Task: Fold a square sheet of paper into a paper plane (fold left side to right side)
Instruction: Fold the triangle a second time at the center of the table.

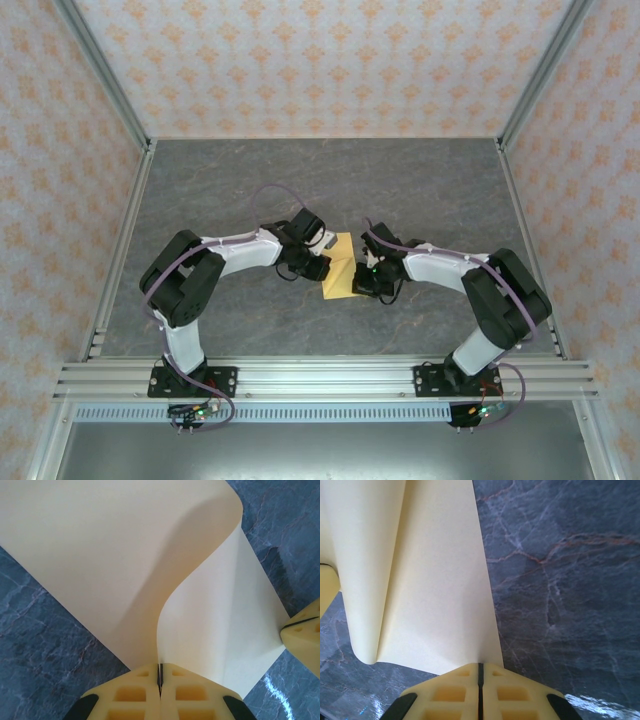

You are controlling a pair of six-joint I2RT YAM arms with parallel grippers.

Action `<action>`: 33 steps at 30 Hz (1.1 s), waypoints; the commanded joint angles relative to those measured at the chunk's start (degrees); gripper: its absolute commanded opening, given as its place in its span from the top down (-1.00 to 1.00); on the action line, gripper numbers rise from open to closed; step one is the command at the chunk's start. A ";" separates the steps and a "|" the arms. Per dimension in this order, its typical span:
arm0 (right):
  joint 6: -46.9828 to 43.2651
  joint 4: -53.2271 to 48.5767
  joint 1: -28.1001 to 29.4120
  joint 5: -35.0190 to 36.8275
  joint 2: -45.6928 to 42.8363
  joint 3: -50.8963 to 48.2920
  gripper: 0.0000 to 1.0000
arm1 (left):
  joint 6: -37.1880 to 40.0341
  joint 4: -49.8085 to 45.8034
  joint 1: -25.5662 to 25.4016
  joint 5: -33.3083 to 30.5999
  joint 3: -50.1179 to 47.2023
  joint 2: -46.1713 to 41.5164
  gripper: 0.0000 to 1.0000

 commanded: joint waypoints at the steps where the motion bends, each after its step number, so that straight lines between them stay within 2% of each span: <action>1: -0.78 -2.49 0.74 1.89 1.75 0.27 0.81 | 1.46 -0.95 0.30 0.22 1.48 1.00 0.92; 33: -1.28 -4.08 0.79 2.61 2.87 0.82 0.80 | 1.19 0.33 0.30 -2.68 1.22 -0.04 0.91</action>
